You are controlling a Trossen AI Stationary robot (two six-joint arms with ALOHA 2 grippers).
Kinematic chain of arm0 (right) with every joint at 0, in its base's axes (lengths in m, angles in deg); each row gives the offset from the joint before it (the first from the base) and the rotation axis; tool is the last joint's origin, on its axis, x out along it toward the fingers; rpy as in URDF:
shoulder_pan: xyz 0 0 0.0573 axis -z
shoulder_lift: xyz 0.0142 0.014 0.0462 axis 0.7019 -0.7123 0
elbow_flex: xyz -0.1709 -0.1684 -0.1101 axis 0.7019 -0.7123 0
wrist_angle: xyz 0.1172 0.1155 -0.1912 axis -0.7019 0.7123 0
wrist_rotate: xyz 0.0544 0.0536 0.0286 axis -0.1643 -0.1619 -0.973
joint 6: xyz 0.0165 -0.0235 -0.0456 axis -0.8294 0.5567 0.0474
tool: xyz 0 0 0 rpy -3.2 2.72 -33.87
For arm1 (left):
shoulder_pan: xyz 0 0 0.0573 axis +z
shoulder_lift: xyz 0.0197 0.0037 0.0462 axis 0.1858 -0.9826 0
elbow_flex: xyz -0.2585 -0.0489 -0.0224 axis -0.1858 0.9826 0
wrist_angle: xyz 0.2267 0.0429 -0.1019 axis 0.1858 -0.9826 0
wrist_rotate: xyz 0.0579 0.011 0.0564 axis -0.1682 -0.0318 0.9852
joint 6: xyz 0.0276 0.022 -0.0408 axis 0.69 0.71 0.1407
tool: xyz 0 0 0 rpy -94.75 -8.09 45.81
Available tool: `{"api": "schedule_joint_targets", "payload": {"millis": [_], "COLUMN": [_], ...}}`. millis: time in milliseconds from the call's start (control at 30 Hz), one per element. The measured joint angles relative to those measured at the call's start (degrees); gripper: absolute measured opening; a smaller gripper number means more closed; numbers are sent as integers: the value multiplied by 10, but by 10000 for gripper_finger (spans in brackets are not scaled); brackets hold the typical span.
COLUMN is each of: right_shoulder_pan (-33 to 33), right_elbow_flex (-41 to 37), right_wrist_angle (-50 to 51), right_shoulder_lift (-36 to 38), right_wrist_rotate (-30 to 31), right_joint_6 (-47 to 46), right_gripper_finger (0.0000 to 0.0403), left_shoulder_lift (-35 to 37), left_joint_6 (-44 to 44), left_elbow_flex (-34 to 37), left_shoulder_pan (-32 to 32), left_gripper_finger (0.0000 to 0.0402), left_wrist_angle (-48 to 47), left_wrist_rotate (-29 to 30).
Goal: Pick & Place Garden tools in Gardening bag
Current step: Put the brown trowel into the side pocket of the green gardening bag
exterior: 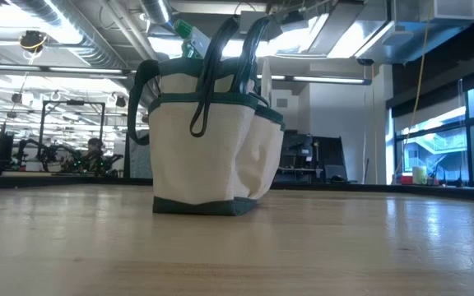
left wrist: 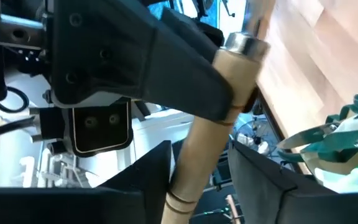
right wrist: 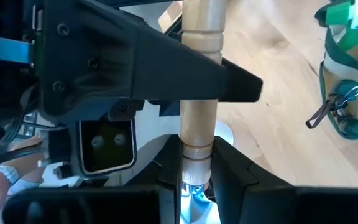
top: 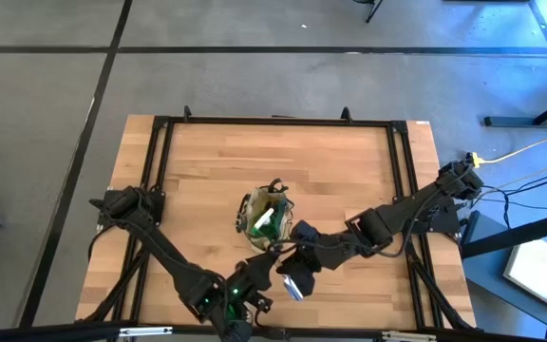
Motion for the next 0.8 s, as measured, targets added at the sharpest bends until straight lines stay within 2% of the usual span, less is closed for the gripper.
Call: {"api": "schedule_joint_targets", "payload": {"millis": [100,233,333,567,700,800], "right_shoulder_pan": [0,0,0,-2,-5,-11], "right_elbow_flex": [0,0,0,20,75,118], "right_wrist_angle": [0,-1,-9,-35,-48,-44], "right_shoulder_lift": [0,0,1,0,2,2], "right_wrist_rotate": [0,-2,-4,-5,4,5], "right_joint_6": [3,7,32,153,272,370], "right_gripper_finger": [55,55,61,164,212,229], "left_shoulder_lift": [0,-2,-3,-3,-3,-2], "left_joint_6": [-19,-46,-63,-154,-233,-319], "left_elbow_flex": [0,0,1,0,0,0], "left_shoulder_pan": [1,-5,-13,-35,-55,-67], "left_gripper_finger": [129,64,61,61,61,61], "left_wrist_angle": [1,-9,-5,27,27,27], "left_wrist_rotate": [1,13,15,18,-42,-103]}}
